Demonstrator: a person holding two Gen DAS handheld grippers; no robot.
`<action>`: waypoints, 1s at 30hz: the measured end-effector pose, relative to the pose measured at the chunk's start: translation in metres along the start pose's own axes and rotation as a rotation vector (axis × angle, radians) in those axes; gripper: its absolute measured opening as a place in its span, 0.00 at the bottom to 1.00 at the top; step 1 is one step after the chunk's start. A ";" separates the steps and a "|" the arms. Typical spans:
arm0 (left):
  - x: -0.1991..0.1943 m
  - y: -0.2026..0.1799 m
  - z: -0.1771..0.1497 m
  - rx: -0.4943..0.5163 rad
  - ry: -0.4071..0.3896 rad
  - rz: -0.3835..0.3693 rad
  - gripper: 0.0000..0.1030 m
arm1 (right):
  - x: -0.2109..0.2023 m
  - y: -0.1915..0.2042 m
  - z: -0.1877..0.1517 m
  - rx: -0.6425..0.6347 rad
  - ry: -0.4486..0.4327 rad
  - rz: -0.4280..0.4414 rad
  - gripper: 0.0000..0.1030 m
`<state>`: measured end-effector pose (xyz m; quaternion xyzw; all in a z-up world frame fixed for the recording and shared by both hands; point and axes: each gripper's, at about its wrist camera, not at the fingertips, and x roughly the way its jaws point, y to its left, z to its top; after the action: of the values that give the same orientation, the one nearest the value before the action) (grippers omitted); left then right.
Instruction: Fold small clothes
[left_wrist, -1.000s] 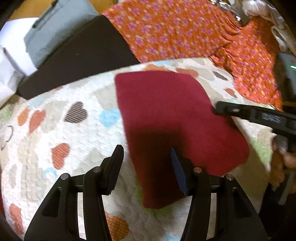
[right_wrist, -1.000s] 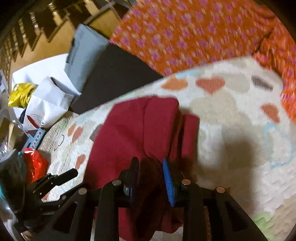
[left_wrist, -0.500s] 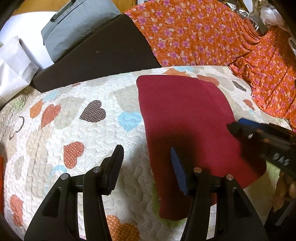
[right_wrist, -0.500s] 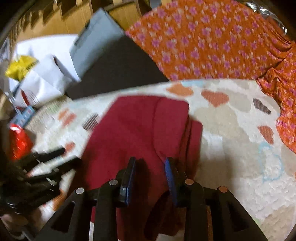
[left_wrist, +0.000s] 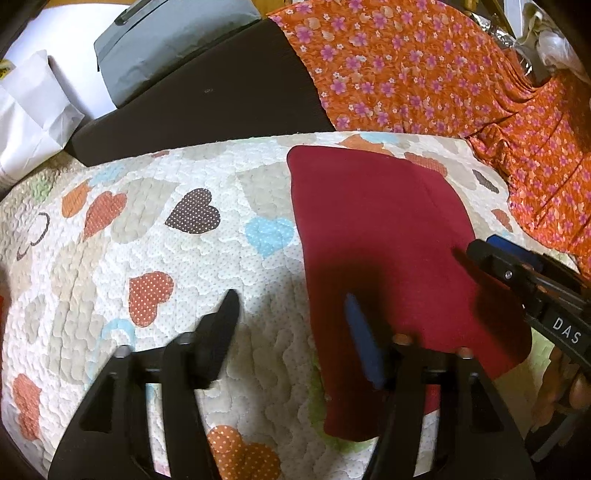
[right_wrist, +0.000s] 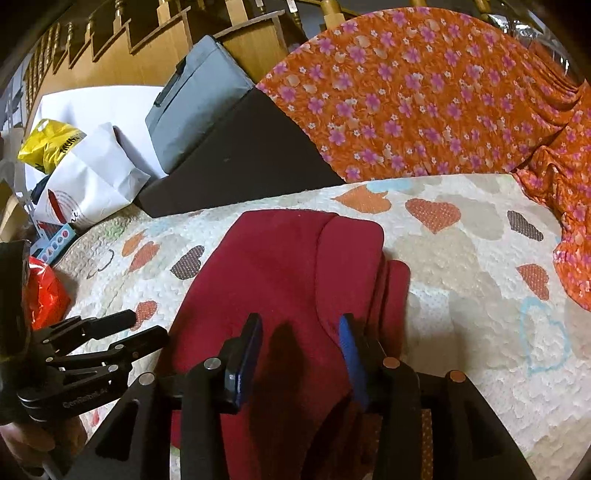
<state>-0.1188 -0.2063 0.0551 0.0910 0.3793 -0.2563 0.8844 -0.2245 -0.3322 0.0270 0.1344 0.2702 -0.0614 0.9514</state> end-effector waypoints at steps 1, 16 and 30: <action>-0.001 0.001 0.000 -0.007 -0.005 -0.004 0.71 | 0.000 -0.001 0.000 0.006 0.004 0.000 0.40; 0.011 -0.010 0.008 0.025 0.012 -0.084 0.72 | 0.030 -0.035 0.014 0.119 0.062 -0.055 0.44; 0.045 -0.002 0.032 -0.031 0.089 -0.268 0.77 | 0.054 -0.084 0.010 0.375 0.133 0.079 0.64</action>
<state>-0.0740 -0.2363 0.0450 0.0372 0.4307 -0.3617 0.8260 -0.1902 -0.4176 -0.0124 0.3236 0.3107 -0.0640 0.8914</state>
